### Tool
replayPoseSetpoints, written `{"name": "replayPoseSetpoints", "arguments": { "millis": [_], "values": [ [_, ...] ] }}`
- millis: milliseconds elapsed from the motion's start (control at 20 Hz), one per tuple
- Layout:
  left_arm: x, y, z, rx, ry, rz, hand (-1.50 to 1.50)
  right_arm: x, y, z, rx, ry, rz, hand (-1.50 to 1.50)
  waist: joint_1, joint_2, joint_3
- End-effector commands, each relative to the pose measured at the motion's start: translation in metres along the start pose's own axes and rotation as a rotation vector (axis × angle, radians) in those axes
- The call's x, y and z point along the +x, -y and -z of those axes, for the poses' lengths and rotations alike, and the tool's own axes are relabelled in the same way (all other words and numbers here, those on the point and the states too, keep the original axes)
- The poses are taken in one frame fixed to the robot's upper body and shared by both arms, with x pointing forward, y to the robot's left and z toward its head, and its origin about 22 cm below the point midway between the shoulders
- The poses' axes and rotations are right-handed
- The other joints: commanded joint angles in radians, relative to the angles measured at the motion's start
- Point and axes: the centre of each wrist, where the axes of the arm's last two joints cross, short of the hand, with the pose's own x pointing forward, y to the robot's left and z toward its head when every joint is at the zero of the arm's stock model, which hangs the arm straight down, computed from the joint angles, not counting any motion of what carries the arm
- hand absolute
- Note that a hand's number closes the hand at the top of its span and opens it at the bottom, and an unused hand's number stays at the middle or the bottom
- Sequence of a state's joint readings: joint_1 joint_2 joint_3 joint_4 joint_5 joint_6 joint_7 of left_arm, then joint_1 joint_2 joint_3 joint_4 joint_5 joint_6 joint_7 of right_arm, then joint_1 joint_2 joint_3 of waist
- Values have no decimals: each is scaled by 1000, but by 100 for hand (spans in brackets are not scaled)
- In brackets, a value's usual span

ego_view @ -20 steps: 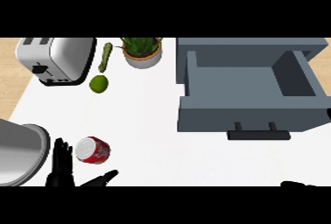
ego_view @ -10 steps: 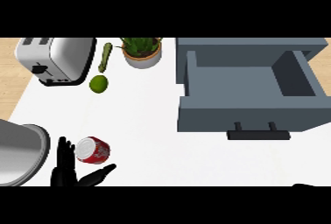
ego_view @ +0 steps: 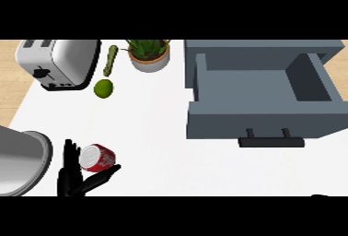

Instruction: Pick up the can, place it into the drawer and close the drawer

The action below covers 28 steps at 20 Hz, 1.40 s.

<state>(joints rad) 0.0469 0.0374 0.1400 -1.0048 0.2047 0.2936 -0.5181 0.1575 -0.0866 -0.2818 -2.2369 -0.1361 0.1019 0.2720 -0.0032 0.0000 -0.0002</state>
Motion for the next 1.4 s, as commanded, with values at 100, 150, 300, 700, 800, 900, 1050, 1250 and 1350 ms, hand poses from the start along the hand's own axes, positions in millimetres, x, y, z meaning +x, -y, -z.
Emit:
{"name": "replayPoseSetpoints", "arguments": {
  "millis": [100,150,300,700,800,900,1050,1250,1350],
  "values": [
    [9,-1,27,-30,21,-19,-150,7,-11,15,-16,-2,-19,-150,3,0,0],
    [8,17,19,-54,32,15,-150,3,-12,13,0,12,-8,-150,2,0,0],
    [6,11,28,-129,21,-27,-150,-1,-2,10,-13,16,1,-150,0,0,0],
    [0,42,23,-231,25,-100,150,5,7,15,-27,29,-16,-150,1,0,0],
    [5,41,34,-238,42,-98,150,10,-5,7,-12,20,2,-150,1,0,0],
    [9,50,43,-246,55,-122,150,15,3,21,-20,26,-25,-150,1,0,0],
    [8,46,42,-277,104,-113,150,10,-11,10,-32,30,-37,-150,1,0,0],
    [24,64,70,-349,119,-118,150,23,-9,12,-20,28,-17,-150,-6,2,-1],
    [36,104,76,-414,100,-118,150,5,-4,26,4,49,-36,-150,-19,9,-2]
  ]
}}
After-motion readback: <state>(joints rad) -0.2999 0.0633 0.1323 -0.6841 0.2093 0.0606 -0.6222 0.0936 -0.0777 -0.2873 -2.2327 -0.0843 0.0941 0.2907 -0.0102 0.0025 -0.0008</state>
